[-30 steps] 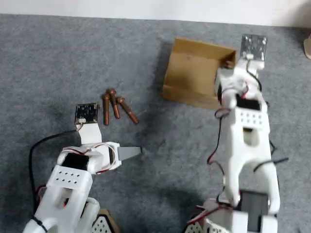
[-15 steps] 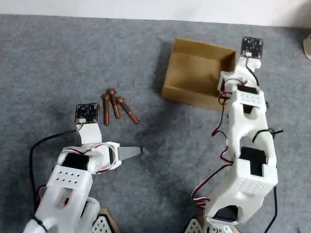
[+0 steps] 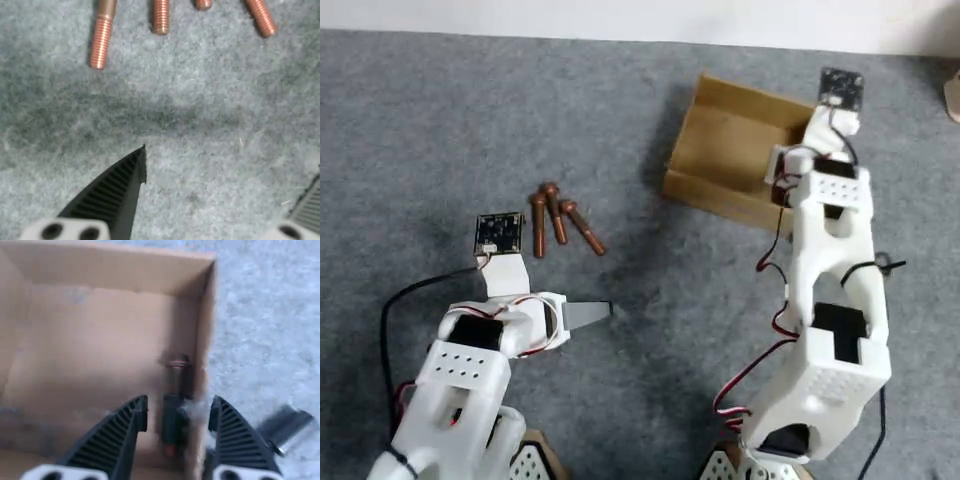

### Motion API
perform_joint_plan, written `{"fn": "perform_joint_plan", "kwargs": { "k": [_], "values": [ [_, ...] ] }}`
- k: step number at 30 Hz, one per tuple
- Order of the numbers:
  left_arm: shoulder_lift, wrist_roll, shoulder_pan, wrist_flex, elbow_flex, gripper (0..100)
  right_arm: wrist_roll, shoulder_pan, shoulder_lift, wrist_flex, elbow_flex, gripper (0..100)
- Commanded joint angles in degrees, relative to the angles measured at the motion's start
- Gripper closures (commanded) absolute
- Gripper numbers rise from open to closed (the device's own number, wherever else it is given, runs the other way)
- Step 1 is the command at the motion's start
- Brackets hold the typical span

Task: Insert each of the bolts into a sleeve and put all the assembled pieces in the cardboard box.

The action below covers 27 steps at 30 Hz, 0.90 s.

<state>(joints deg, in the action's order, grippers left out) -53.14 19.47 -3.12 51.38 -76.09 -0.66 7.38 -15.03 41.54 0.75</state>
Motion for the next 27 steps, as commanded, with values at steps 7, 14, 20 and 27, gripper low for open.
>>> {"fn": "perform_joint_plan", "kwargs": {
  "k": [7, 14, 20, 27],
  "values": [
    [-0.4, -0.3, 0.6, -0.8, 0.2, 54, 9.3, 1.9, 0.8, 10.7, -17.0, 80.4],
    [-0.4, -0.2, 0.6, -0.8, 0.1, 54, 19.3, 7.8, 0.4, 10.8, -18.4, 80.4],
    [-0.4, -0.1, 0.6, -0.7, 0.1, 54, 26.9, 11.6, 0.3, 11.0, -15.8, 80.7],
    [-0.4, -0.1, 0.5, -0.6, 0.1, 54, 27.2, 11.6, -2.8, 11.3, -12.4, 85.5]
  ]
}}
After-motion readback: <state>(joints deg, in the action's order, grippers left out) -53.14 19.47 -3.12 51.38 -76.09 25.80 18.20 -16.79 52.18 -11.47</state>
